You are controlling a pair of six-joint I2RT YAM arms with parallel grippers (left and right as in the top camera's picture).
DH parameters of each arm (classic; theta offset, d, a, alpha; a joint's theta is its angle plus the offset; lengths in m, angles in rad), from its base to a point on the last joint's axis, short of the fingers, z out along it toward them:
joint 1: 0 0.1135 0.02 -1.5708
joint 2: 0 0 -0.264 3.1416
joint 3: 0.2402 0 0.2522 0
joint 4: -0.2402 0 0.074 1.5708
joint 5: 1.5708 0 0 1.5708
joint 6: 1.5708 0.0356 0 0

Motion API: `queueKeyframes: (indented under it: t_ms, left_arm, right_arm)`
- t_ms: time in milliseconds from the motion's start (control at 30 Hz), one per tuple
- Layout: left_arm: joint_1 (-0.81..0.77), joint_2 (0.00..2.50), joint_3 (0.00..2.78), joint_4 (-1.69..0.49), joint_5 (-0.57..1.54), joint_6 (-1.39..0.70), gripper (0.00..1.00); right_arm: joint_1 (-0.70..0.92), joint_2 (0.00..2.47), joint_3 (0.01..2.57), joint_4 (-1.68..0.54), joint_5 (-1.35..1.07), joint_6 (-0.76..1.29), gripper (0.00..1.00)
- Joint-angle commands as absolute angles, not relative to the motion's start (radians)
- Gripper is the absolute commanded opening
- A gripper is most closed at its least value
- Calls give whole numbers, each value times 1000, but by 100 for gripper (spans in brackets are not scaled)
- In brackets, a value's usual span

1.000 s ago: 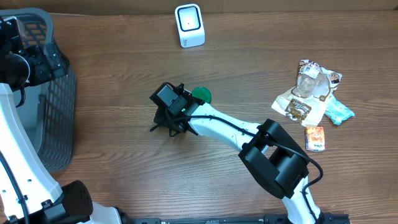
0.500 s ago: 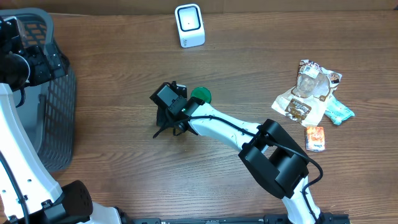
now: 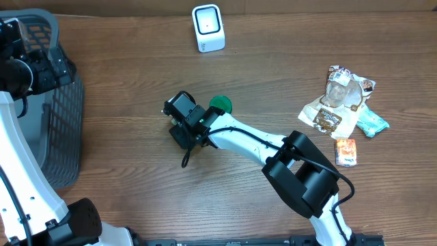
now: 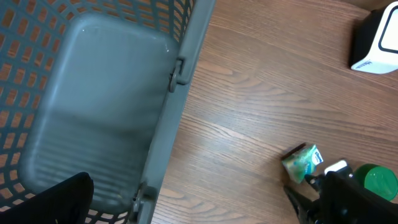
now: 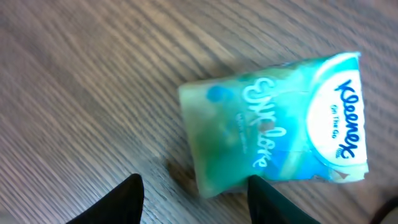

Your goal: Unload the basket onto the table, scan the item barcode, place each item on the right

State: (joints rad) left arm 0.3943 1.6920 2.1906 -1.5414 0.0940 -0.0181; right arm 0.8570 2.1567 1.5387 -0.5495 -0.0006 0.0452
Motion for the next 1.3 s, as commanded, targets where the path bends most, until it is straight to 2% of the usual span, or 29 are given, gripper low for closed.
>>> queueKeyframes:
  t_ms: [0, 167, 300, 367, 467, 633, 767, 933, 1267]
  left_arm:
    - [392, 1697, 2194, -1540, 97, 1, 100]
    - [392, 1697, 2194, -1540, 97, 1, 100]
    - [392, 1697, 2194, -1540, 97, 1, 99]
    - [392, 1697, 2194, -1540, 97, 1, 100]
    - [392, 1697, 2194, -1540, 97, 1, 100]
    - [392, 1697, 2194, -1540, 97, 1, 99]
    - [392, 1697, 2194, -1540, 97, 1, 100]
    - [392, 1697, 2194, -1541, 97, 1, 100]
    - [392, 1697, 2194, -1540, 97, 1, 99]
  right_arm:
    - [838, 2156, 1538, -554, -10, -71, 61]
    - [809, 2089, 1597, -632, -40, 113, 62]
    - [799, 2014, 1618, -646, -72, 444, 62]
    - [799, 2007, 1618, -646, -73, 635, 68]
    - [805, 2017, 1601, -630, -52, 806, 73]
    - [812, 2067, 1559, -607, 49, 1035, 73]
    - [812, 2127, 1559, -608, 51, 1112, 70]
    - [811, 2157, 1559, -602, 52, 1126, 57]
    - [818, 2172, 1559, -603, 51, 1126, 48]
